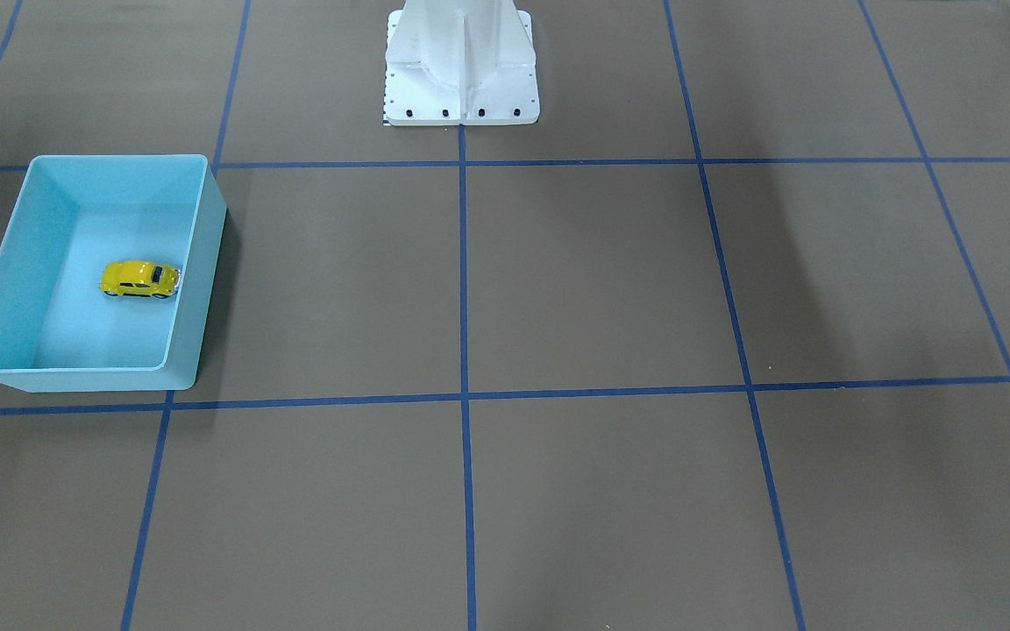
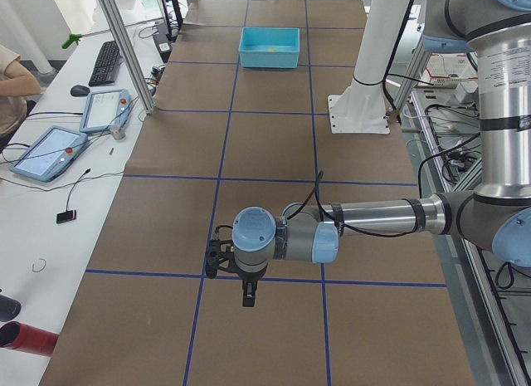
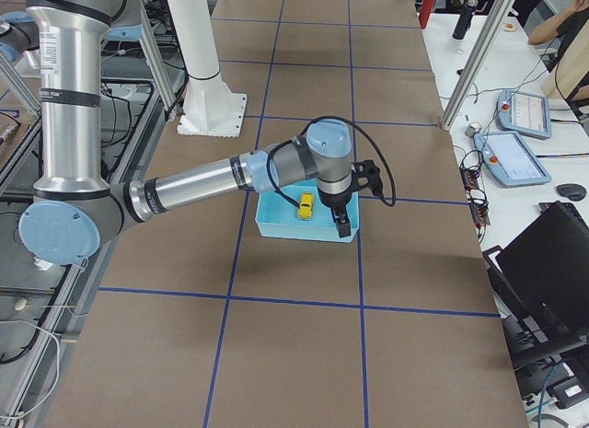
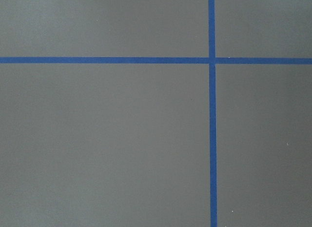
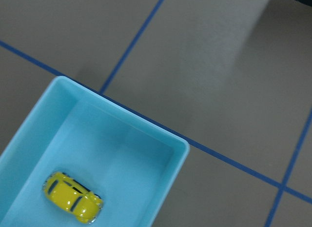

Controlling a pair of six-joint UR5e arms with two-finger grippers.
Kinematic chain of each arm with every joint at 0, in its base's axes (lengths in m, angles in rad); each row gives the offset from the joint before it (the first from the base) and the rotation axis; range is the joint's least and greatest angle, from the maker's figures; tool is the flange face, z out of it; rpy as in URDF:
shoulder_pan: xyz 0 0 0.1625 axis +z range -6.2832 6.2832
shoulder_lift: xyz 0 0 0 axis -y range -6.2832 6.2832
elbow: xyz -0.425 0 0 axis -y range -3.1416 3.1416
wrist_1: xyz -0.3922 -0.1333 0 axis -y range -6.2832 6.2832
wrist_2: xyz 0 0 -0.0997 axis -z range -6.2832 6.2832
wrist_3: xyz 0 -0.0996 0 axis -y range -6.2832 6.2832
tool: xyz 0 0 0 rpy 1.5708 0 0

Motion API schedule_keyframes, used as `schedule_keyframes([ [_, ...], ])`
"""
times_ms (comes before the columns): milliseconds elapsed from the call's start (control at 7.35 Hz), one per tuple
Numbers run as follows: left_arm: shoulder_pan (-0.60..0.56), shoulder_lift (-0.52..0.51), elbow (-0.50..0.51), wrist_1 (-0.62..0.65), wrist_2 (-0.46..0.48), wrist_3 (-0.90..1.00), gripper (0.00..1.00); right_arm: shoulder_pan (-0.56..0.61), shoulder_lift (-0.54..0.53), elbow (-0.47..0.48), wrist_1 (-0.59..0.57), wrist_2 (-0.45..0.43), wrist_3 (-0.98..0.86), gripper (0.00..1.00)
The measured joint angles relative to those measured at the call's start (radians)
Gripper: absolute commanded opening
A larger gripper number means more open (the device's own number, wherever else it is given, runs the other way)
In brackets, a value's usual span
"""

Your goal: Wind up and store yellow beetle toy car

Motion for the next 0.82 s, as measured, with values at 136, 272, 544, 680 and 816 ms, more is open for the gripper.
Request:
schedule_keyframes([
  [136,0.000,0.000,0.000,0.000,0.000,0.000,1.00,0.012,-0.002,-0.065,-0.001,0.003,0.015,1.00],
  [272,0.000,0.000,0.000,0.000,0.000,-0.001,1.00,0.016,-0.007,-0.104,0.003,0.003,0.032,1.00],
  [544,0.000,0.000,-0.002,0.000,-0.002,-0.001,1.00,0.017,-0.014,-0.134,0.008,0.001,0.043,1.00],
  [680,0.000,0.000,-0.002,0.000,-0.002,-0.001,1.00,0.019,-0.020,-0.137,0.007,-0.004,0.044,1.00],
  [816,0.000,0.000,-0.002,0.000,-0.002,-0.001,1.00,0.020,-0.028,-0.139,0.004,-0.010,0.044,1.00],
])
